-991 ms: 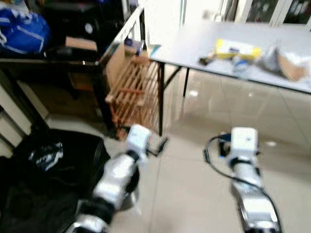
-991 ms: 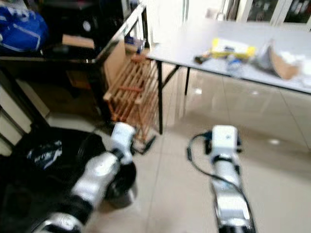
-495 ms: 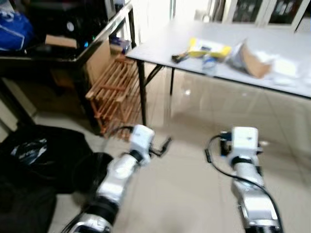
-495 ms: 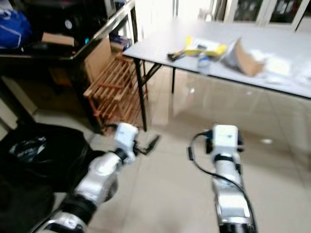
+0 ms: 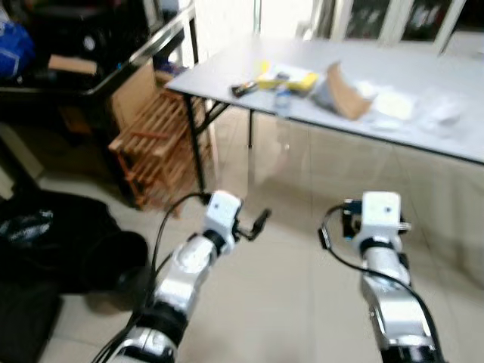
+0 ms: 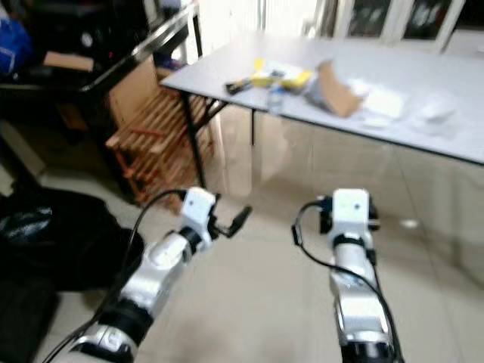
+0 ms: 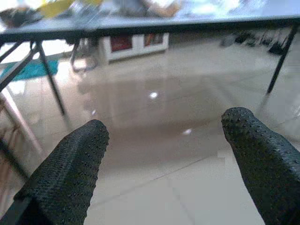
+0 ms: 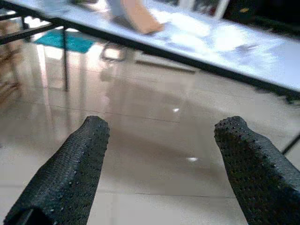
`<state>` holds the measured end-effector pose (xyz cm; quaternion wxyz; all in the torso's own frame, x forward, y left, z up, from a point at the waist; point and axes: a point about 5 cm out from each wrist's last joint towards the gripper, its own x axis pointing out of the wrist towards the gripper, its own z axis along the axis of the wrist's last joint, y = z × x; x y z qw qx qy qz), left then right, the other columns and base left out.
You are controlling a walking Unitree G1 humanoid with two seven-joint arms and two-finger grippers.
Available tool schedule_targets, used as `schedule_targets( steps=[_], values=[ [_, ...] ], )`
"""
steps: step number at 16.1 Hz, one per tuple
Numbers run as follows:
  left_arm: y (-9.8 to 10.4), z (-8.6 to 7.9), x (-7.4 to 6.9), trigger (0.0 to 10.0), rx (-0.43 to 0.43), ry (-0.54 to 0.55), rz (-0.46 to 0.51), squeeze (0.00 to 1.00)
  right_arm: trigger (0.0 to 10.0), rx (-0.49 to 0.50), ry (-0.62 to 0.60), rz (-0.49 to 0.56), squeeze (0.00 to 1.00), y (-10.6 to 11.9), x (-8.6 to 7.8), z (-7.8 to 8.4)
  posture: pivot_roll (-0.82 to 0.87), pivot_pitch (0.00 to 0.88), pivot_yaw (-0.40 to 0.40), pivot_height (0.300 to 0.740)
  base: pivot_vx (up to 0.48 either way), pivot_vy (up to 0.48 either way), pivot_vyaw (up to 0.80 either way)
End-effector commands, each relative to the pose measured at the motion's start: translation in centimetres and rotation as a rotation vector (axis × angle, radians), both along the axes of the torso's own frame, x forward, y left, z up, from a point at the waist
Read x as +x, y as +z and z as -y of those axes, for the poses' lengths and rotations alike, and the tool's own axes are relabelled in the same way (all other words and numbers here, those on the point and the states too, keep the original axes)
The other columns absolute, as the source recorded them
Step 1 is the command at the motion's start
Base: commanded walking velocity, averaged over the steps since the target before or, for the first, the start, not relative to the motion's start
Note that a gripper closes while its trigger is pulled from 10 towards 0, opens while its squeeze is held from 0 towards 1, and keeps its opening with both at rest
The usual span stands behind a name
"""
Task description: Picking trash to rubbish bin
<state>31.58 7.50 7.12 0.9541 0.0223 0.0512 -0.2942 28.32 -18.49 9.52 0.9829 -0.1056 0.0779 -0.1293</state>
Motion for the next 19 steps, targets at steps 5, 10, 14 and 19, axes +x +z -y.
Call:
schedule_targets(
  steps=[5, 10, 14, 19],
  values=[
    [-0.01, -0.65, 0.32, 10.0, 0.019, 0.021, 0.005, 0.0, 10.0, 0.015, 0.019, 0.009, 0.0, 0.05, 0.3, -0.6, -0.12, 0.015, 0.04, 0.74, 0.0, -0.428, 0.0],
    [-0.16, -0.74, 0.32, 10.0, 0.025, 0.028, 0.004, 0.0, 10.0, 0.018, 0.025, 0.007, 0.0, -0.05, 0.47, -0.68, -0.12, 0.012, 0.036, 0.74, 0.0, -0.342, 0.0],
    [0.03, -0.74, 0.42, 10.0, -0.003, 0.038, 0.003, 0.0, 10.0, 0.029, 0.02, 0.012, 0.0, -0.08, 0.48, -0.68, -0.12, 0.012, 0.037, 0.74, 0.0, -0.149, 0.0],
    [-0.01, -0.51, 0.35, 10.0, -0.001, 0.029, 0.003, 0.0, 10.0, 0.046, 0.021, 0.031, 0.0, 0.13, 0.34, -0.94, -0.13, 0.019, 0.041, 0.74, 0.0, 0.0, 0.11]
  ],
)
